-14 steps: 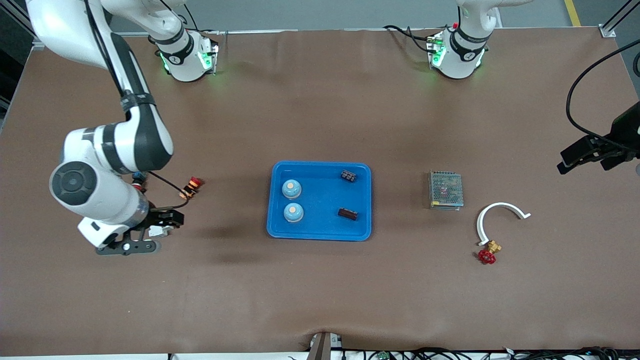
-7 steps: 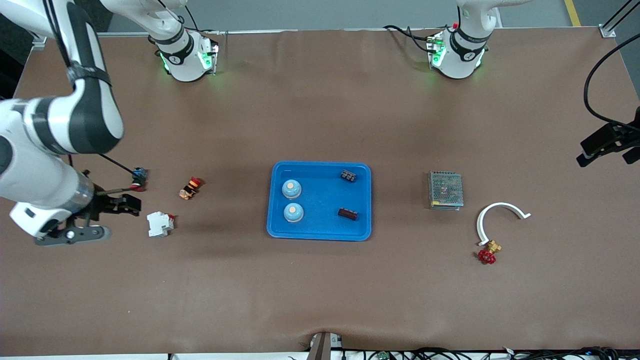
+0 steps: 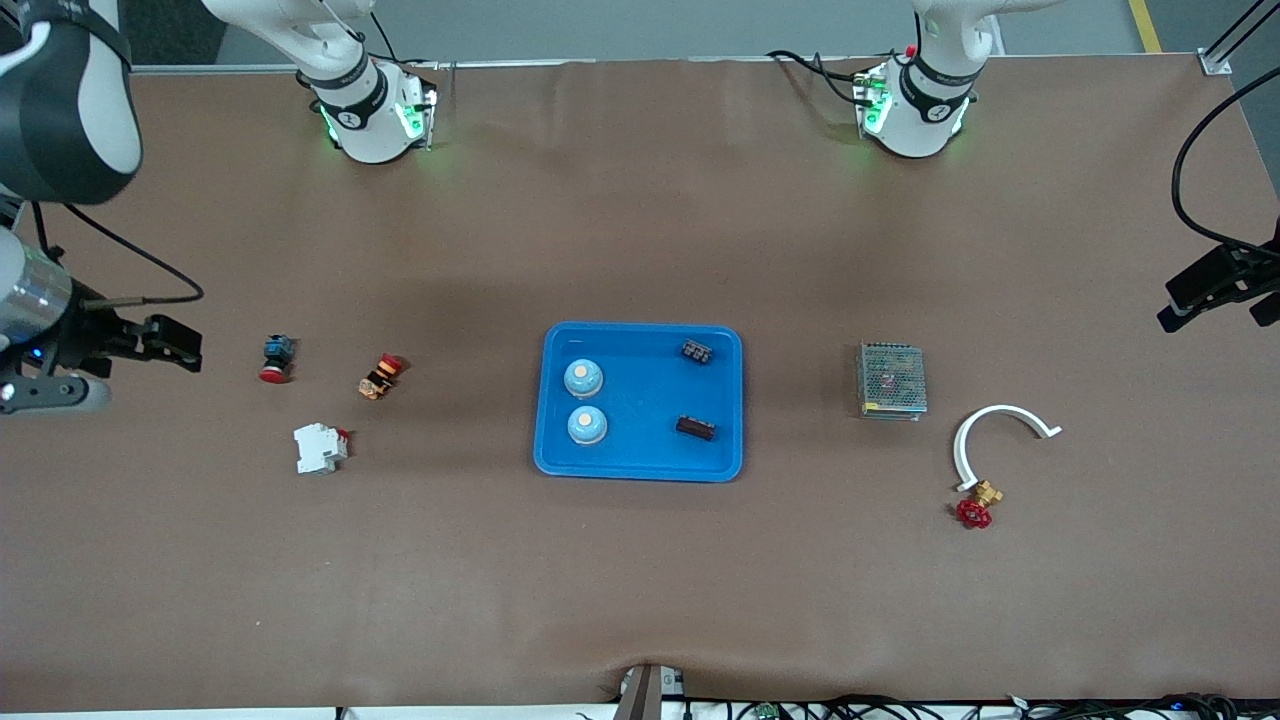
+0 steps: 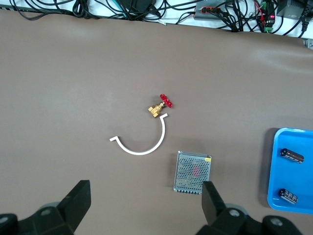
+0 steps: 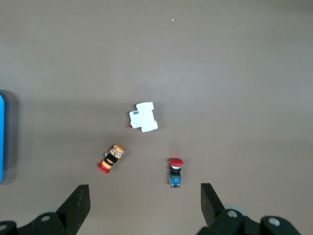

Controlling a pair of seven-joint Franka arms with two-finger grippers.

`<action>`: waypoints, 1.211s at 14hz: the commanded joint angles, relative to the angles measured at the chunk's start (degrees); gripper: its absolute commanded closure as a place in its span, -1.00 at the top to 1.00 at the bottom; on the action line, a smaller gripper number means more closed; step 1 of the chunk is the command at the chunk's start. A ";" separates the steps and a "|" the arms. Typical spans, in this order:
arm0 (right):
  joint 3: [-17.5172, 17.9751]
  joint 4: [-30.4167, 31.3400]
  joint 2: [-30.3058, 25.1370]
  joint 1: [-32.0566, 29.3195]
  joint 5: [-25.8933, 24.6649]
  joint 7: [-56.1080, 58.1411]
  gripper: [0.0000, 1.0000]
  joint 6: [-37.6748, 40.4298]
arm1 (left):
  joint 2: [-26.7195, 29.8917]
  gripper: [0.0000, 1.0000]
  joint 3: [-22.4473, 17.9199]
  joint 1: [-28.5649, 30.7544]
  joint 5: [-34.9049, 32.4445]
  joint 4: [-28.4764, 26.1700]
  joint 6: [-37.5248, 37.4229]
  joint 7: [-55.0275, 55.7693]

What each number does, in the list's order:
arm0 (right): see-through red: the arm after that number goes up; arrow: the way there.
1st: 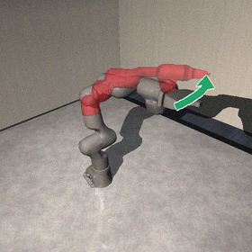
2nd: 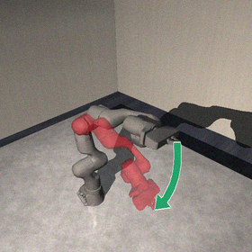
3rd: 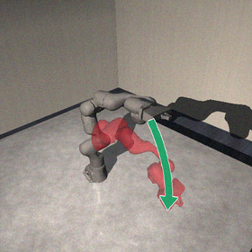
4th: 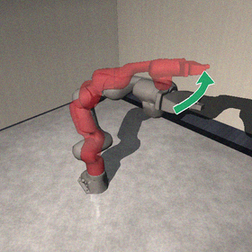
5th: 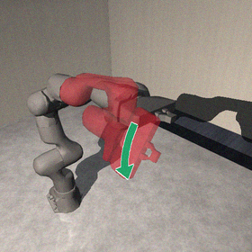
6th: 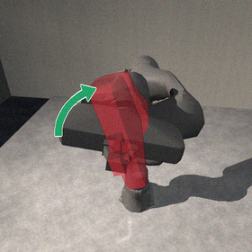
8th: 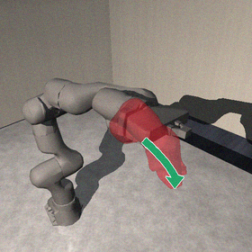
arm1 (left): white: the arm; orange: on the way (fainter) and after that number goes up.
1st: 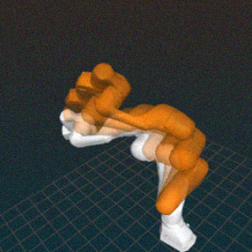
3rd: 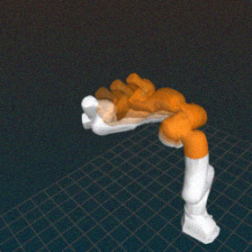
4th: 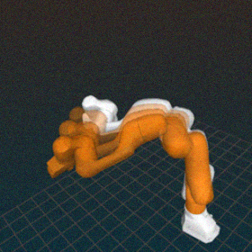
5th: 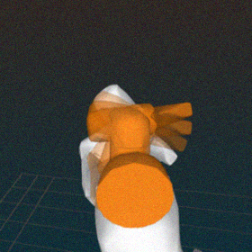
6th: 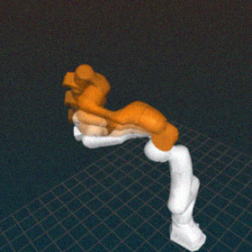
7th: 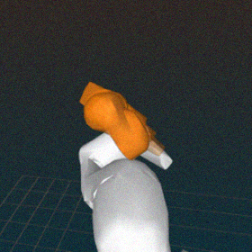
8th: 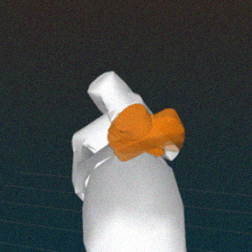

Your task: Place electrolytic capacitor and blue bell in tray

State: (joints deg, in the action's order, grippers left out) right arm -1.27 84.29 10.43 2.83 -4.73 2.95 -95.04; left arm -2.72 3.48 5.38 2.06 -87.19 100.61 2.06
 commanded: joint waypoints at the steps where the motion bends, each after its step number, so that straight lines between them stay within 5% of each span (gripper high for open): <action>1: 0.91 5.96 -6.90 -0.89 -0.11 0.47 1.00 -0.06 | 0.52 1.00 0.30 -0.02 -0.83 -0.17 -0.33 -0.48; 11: 0.56 8.87 -14.38 -3.88 -0.11 0.65 1.00 3.11 | 0.52 1.00 0.48 -0.02 -0.74 -0.26 -0.59 -0.39; 17: 0.65 1.51 -12.72 -4.06 -0.11 0.21 1.00 5.03 | 0.52 1.00 0.48 -0.02 -0.74 -0.17 -1.29 -0.30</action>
State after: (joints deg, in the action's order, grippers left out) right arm -1.40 89.31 -2.74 -0.03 -4.73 2.97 -91.84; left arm -2.72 3.73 5.35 2.06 -87.22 99.92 2.06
